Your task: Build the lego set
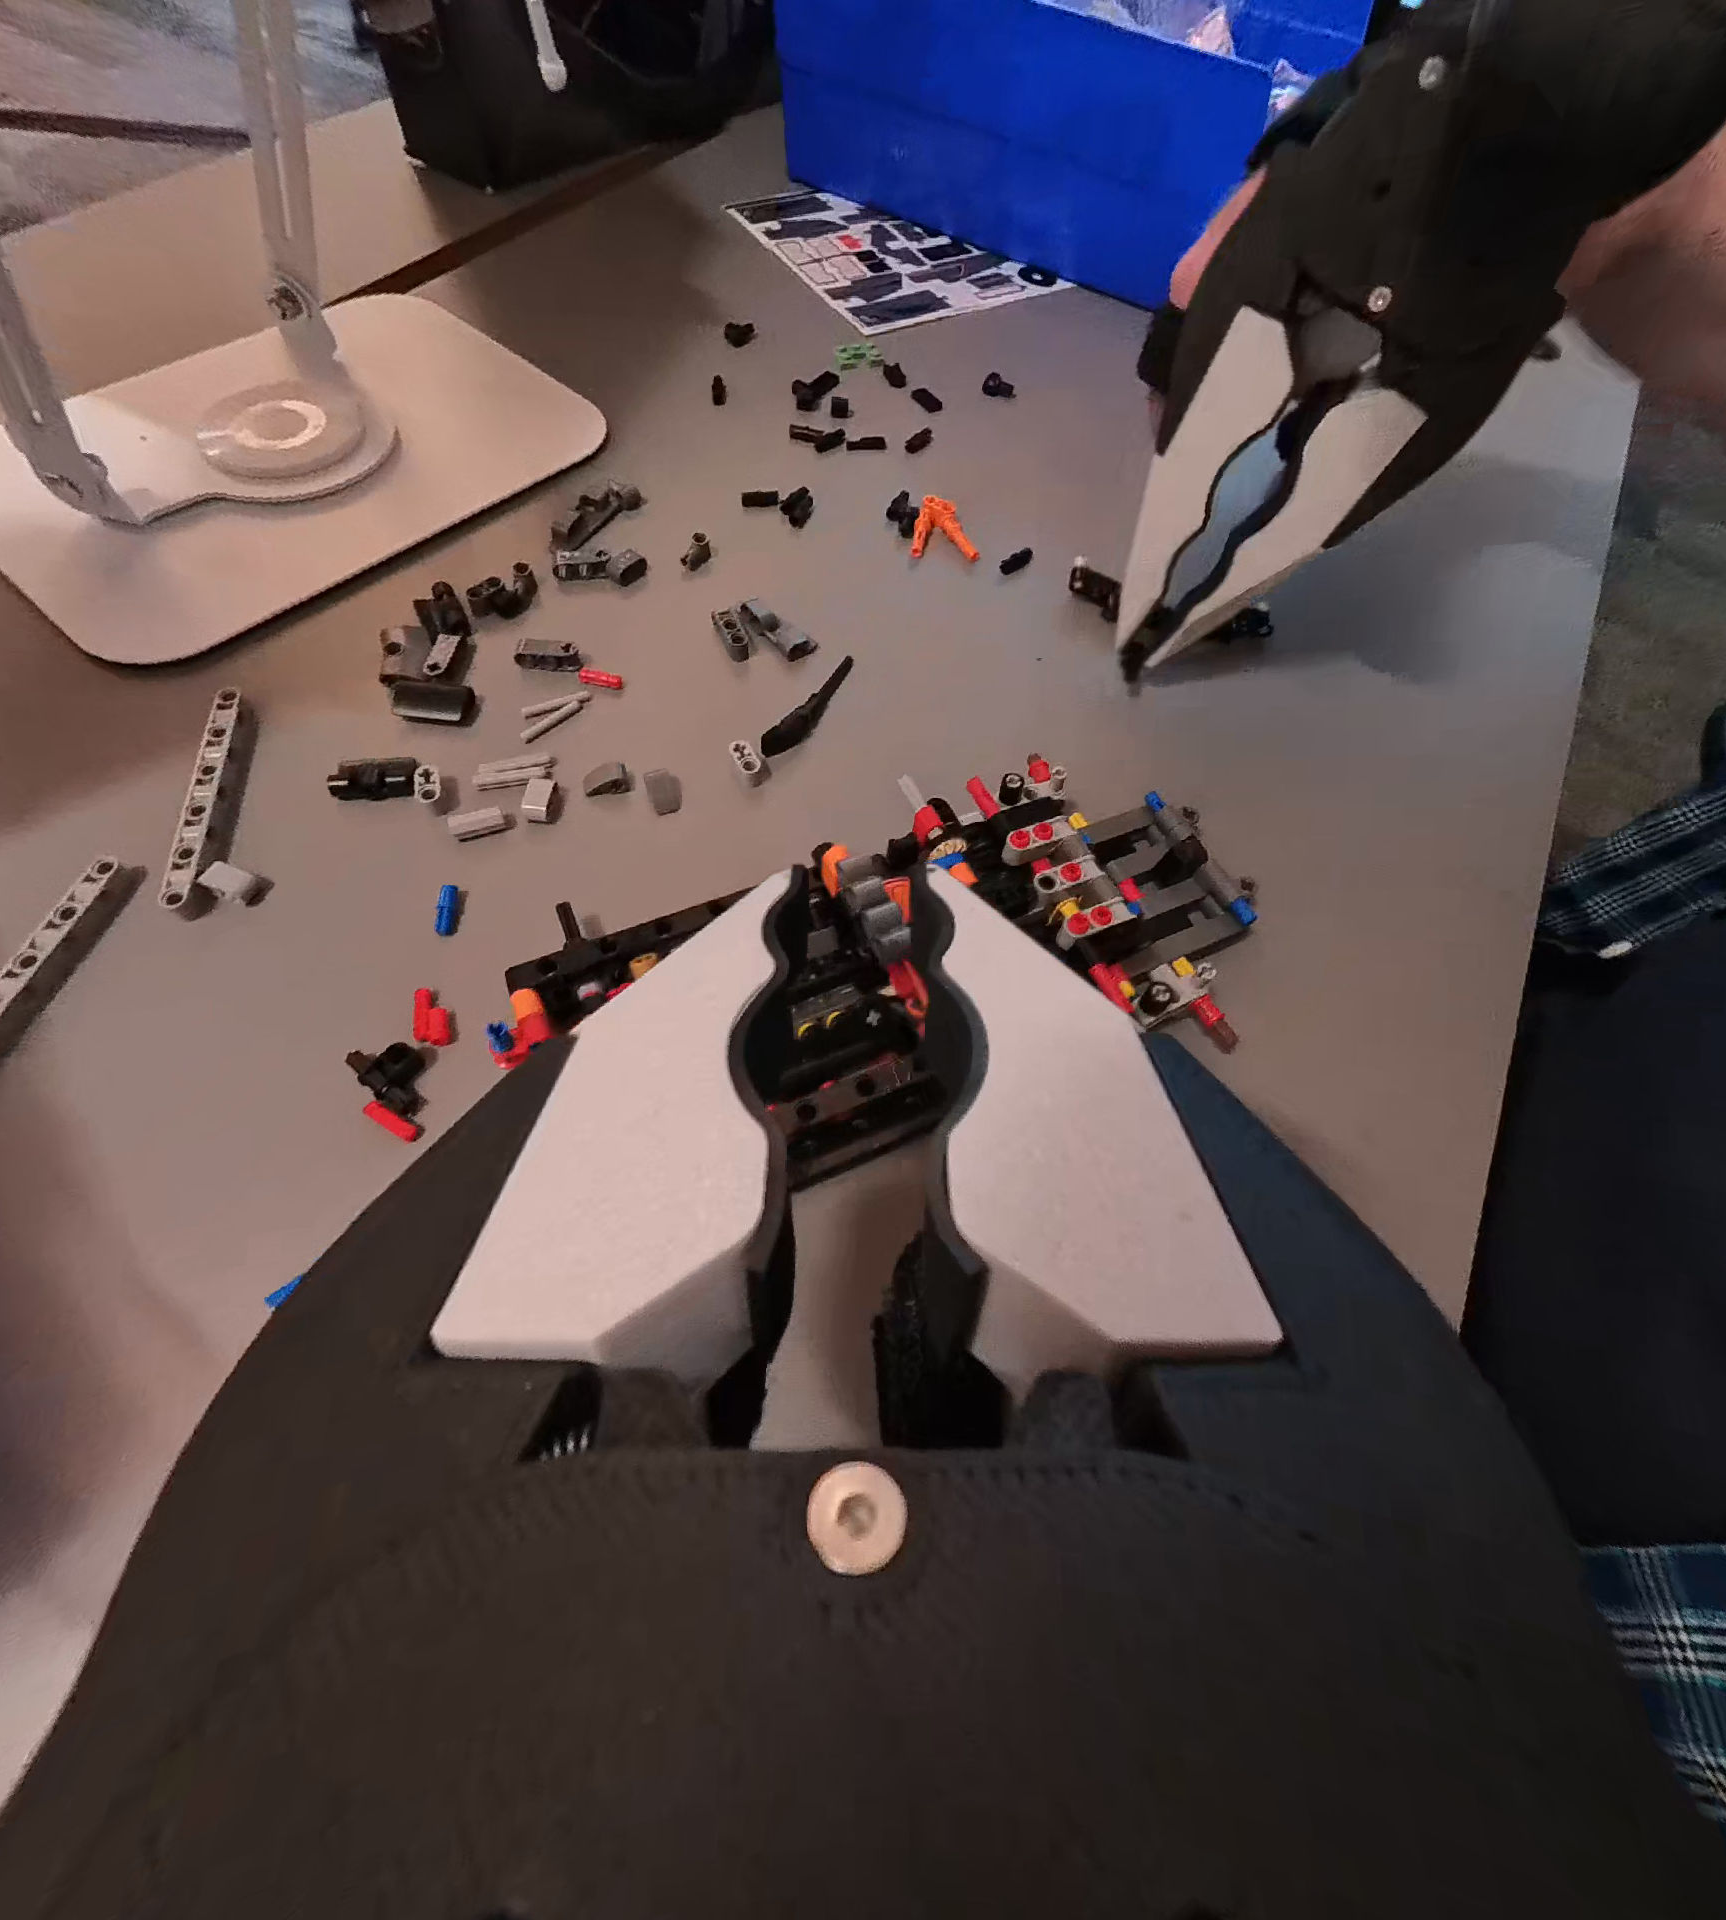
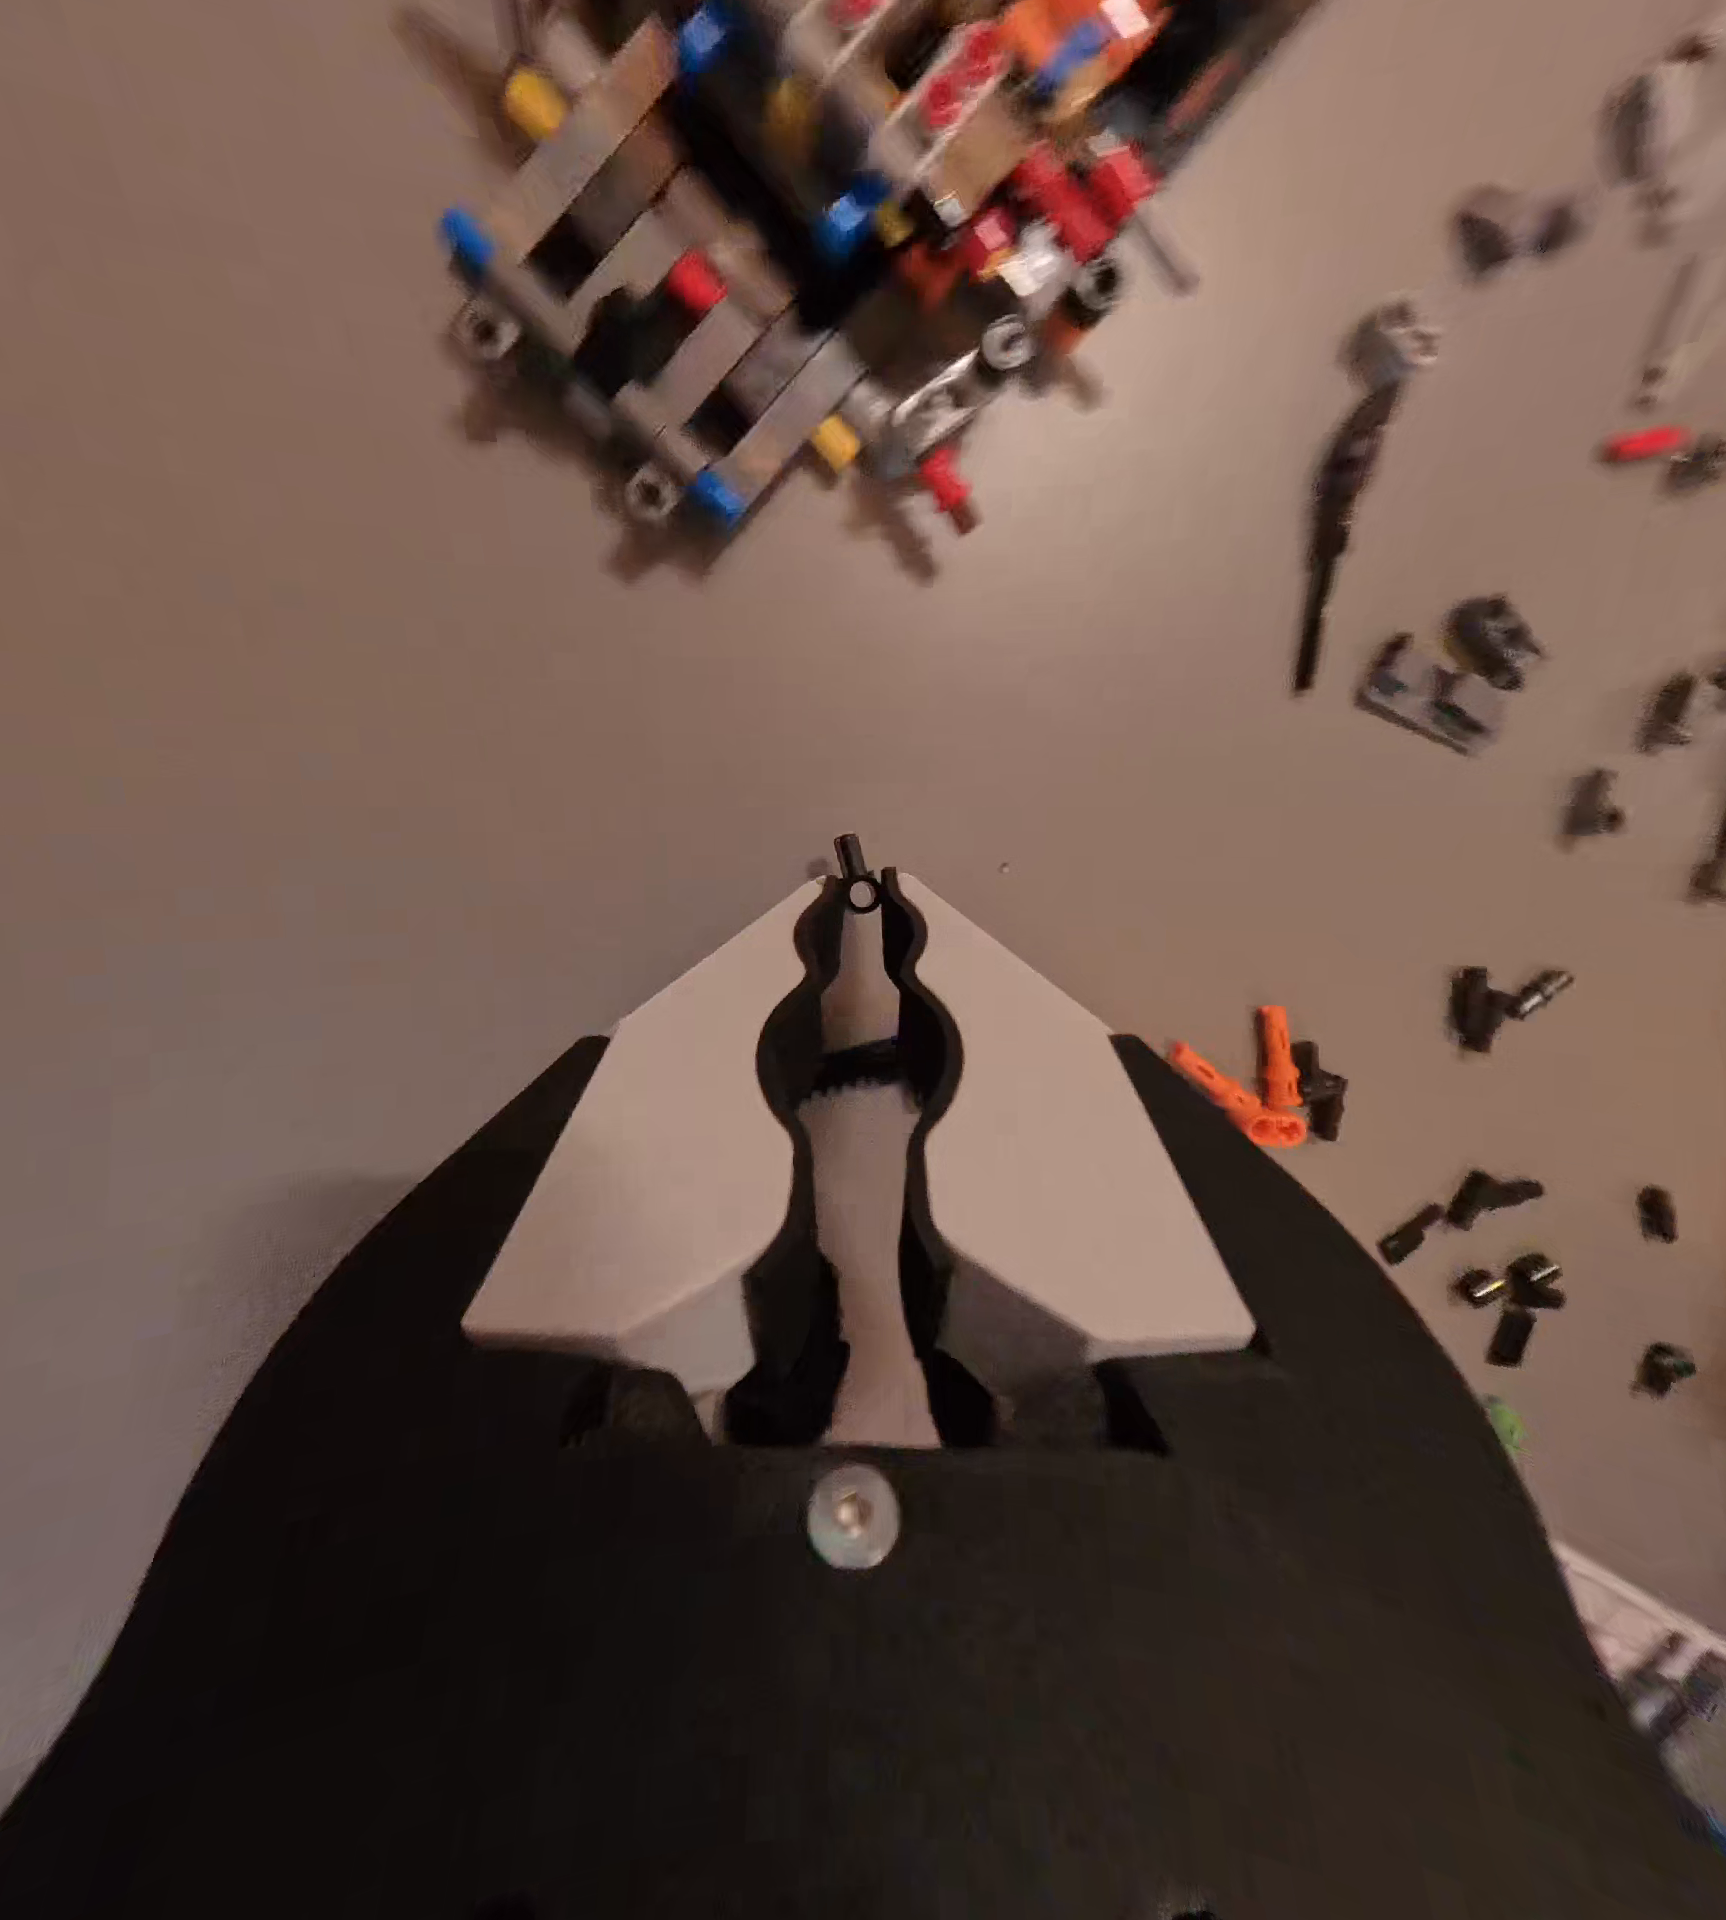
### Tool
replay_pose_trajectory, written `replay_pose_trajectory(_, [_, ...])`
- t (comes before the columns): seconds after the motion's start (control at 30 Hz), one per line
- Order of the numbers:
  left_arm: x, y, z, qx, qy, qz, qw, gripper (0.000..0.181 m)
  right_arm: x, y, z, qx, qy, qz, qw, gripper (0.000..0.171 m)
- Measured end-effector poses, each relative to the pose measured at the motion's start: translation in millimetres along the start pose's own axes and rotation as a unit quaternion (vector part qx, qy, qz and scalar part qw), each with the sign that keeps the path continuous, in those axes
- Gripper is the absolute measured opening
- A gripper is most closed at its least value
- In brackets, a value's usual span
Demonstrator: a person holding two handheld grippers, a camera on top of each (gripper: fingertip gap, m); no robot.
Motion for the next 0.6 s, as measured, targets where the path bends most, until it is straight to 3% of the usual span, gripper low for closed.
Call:
replay_pose_trajectory(0.13, [-1,9,6,0.01,0.004,-0.01,1.0,0.017,-3,3,-1,-0.063,-0.098,-0.114,0.987,0.005])
replay_pose_trajectory(0.23, [-2,15,10,0.011,0.007,-0.016,1.0,0.018,-13,11,6,-0.057,-0.144,-0.156,0.976,0.014])
replay_pose_trajectory(0.4, [1,15,12,0.01,0.01,-0.019,1.0,0.018,-15,-8,21,-0.042,-0.041,-0.058,0.997,0.019])
replay_pose_trajectory(0.6, [-1,21,10,0.036,-0.003,-0.007,0.999,0.018,24,-32,17,0.026,0.115,0.035,0.992,0.014])
Point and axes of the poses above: each gripper's, where its closed fingertips meet, y out along the fingers, x out of its underside, z = x × y across the jaws, the point moved 6 cm from there along -y, back along the fingers, and after that the axes turned 10 degrees about y, right-handed, at the moved point
